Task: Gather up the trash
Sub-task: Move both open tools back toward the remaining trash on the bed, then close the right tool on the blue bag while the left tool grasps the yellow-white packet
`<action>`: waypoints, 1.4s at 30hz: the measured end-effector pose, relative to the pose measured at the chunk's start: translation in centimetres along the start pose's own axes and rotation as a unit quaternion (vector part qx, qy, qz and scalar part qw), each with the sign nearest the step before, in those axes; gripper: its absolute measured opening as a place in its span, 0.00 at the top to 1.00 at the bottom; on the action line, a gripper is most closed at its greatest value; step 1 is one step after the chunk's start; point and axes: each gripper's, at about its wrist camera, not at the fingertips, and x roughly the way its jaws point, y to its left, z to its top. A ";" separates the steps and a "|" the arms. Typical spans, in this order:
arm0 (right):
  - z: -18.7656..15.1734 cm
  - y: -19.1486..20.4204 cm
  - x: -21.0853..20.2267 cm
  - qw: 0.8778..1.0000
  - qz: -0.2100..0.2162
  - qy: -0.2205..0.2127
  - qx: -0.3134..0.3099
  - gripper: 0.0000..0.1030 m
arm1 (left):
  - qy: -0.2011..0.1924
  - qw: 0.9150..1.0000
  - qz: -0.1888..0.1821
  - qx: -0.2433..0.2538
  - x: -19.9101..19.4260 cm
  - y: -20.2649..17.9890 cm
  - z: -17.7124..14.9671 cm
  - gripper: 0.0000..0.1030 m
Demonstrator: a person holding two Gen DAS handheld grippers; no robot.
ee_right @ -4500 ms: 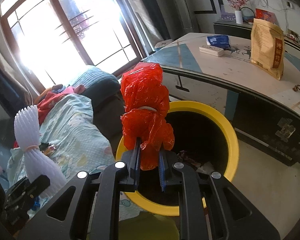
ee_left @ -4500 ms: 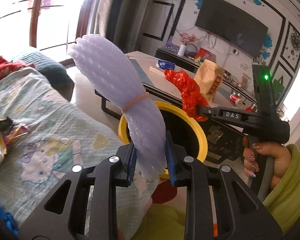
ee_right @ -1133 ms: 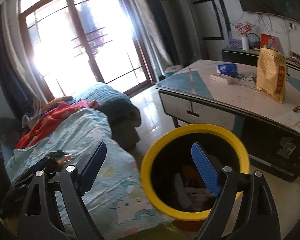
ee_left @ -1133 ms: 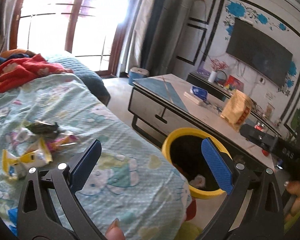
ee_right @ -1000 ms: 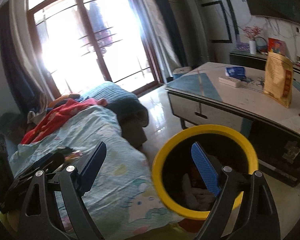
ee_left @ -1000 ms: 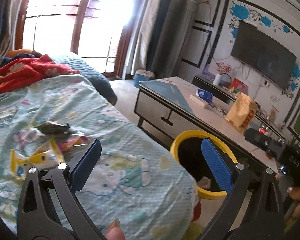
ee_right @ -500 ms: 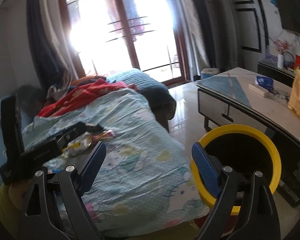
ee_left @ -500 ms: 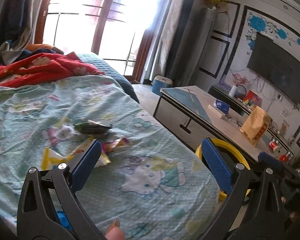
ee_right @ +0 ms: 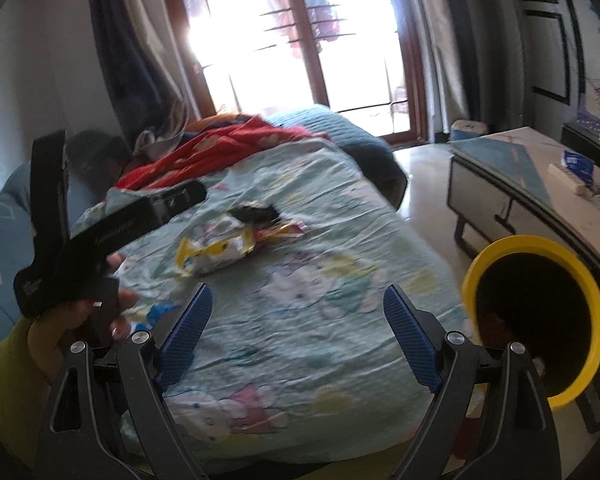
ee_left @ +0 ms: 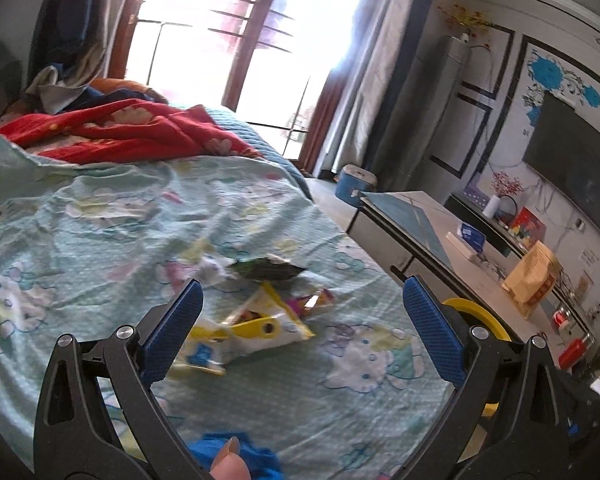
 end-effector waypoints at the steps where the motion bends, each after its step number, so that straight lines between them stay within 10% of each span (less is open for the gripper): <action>1: -0.1 0.6 0.4 1.000 0.006 0.007 -0.003 0.18 | 0.000 1.000 0.002 -0.005 -0.1 0.5 0.1 0.11; 16: -2.3 6.3 5.9 0.988 0.105 0.105 -0.049 0.37 | 0.030 0.997 0.033 -0.063 0.1 7.4 0.4 0.12; 26: -3.7 9.0 9.5 0.975 0.141 0.157 -0.066 0.47 | 0.088 0.989 -0.016 -0.115 2.3 9.7 -1.4 0.35; 33: -4.3 9.4 10.7 0.970 0.152 0.178 -0.068 0.82 | 0.109 0.985 -0.040 -0.128 3.5 9.7 -2.3 0.55; 42: -3.6 7.3 9.3 0.977 0.128 0.161 -0.056 0.90 | 0.128 0.984 -0.049 -0.119 4.0 8.9 -2.8 0.76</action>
